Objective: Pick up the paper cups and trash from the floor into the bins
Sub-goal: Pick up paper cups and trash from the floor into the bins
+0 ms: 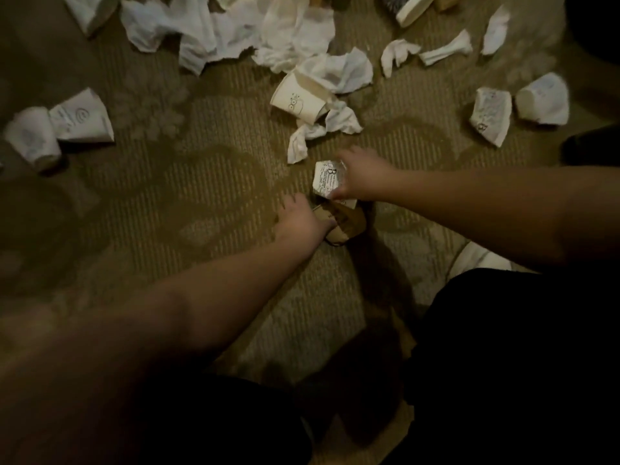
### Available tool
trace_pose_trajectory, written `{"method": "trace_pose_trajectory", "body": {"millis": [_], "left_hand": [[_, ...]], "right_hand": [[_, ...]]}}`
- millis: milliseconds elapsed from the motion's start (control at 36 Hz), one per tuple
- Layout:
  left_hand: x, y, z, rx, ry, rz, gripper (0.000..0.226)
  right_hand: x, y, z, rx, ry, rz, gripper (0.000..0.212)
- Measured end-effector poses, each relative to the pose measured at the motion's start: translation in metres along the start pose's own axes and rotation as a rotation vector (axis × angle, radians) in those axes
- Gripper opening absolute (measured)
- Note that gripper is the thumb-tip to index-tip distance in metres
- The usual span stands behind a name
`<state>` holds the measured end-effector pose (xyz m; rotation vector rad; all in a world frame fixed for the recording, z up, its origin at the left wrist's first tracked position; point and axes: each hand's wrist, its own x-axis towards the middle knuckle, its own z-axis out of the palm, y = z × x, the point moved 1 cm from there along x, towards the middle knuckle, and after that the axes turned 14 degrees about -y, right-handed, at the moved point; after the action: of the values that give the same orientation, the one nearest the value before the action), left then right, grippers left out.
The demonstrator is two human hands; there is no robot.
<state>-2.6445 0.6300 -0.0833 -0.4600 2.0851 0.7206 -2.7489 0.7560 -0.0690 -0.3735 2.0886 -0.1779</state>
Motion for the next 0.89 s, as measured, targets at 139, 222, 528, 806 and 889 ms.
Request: {"method": "trace_pose_trajectory", "body": {"millis": [139, 222, 528, 806, 889], "left_hand": [[-0.002, 0.007, 0.013, -0.038, 0.035, -0.040, 0.073], [-0.002, 0.010, 0.010, -0.026, 0.014, -0.079, 0.078], [0.003, 0.043, -0.015, -0.234, -0.130, -0.023, 0.056], [0.021, 0.102, -0.038, -0.455, -0.349, 0.187, 0.021], [0.027, 0.131, -0.038, -0.492, -0.358, 0.222, 0.018]], "right_hand": [[0.008, 0.004, 0.007, -0.034, 0.000, 0.026, 0.098], [0.009, 0.010, 0.003, 0.062, -0.046, 0.044, 0.090], [-0.001, 0.089, -0.018, 0.629, -0.078, 0.129, 0.065], [-0.043, 0.165, -0.023, 1.174, 0.182, -0.018, 0.031], [-0.054, 0.191, -0.017, 1.319, 0.303, -0.006, 0.027]]}}
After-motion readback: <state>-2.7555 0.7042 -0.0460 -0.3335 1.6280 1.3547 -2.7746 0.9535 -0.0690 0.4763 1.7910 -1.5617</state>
